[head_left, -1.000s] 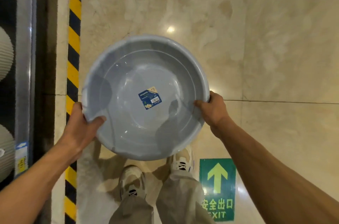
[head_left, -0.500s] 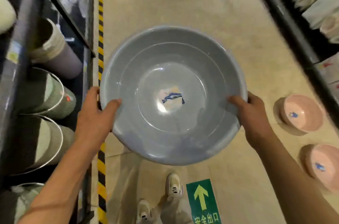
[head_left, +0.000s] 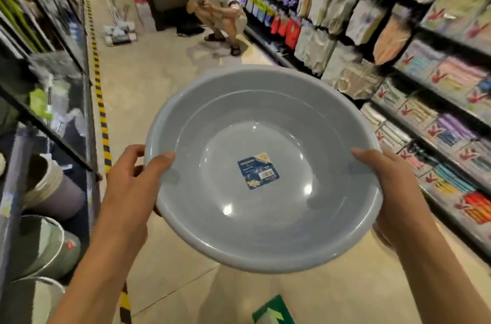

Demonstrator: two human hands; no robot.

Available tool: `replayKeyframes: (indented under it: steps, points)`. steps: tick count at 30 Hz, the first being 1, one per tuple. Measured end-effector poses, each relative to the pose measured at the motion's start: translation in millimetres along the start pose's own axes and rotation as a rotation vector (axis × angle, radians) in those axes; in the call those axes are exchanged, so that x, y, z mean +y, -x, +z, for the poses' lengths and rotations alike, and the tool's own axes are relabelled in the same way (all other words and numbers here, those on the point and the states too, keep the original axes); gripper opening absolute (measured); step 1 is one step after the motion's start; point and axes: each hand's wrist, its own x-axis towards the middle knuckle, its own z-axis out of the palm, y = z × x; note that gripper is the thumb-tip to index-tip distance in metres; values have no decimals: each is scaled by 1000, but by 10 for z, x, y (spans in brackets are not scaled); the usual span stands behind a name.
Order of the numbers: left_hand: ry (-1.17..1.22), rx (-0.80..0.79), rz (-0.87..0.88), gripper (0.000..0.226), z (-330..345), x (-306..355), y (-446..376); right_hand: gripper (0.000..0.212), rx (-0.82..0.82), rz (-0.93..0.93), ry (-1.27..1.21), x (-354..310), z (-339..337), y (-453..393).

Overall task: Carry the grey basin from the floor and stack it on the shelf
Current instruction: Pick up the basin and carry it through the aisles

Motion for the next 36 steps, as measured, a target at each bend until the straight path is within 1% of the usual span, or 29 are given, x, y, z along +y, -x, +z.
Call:
replayKeyframes:
  steps: [4, 6, 8, 10, 14, 16, 18, 20, 22, 26, 28, 30, 32, 36]
  points:
    - [7, -108, 39, 10, 498, 153, 74, 20, 64, -26, -26, -100, -520, 4]
    - [2, -158, 54, 12, 775, 211, 54, 24, 99, -18, -48, -99, -766, -16]
    - [-3, -212, 71, 20, 1064, 255, 19, 28, 154, -3, -60, -83, -999, -37]
    - [-20, -275, 94, 27, 1386, 290, -35, 28, 226, 9, -65, -56, -1240, -72]
    - [-41, -408, 124, 30, 2083, 319, -195, 25, 394, 29, -109, -1, -1688, -159]
    - [-52, -483, 129, 28, 2456, 310, -295, 26, 472, 30, -119, 27, -1895, -216]
    - [-65, -561, 135, 21, 2839, 301, -401, 23, 560, 36, -140, 62, -2075, -289]
    - [-68, -644, 133, 16, 3228, 290, -519, 20, 647, 42, -152, 96, -2226, -378]
    - [-66, -727, 129, 16, 3604, 275, -643, 20, 713, 42, -154, 111, -2337, -479]
    - [-73, -871, 121, 19, 4357, 316, -886, 34, 859, 41, -165, 42, -2507, -696]
    - [-86, -940, 119, 15, 4708, 366, -979, 30, 918, 45, -157, 26, -2589, -802]
    - [-97, -1000, 130, 14, 5044, 407, -1047, 31, 965, 56, -159, 24, -2667, -899]
    - [-115, -1055, 147, 17, 5373, 424, -1083, 32, 1020, 83, -155, 50, -2775, -996]
    - [-153, -1149, 152, 23, 6008, 383, -1036, 24, 1110, 101, -141, 129, -3077, -1151]
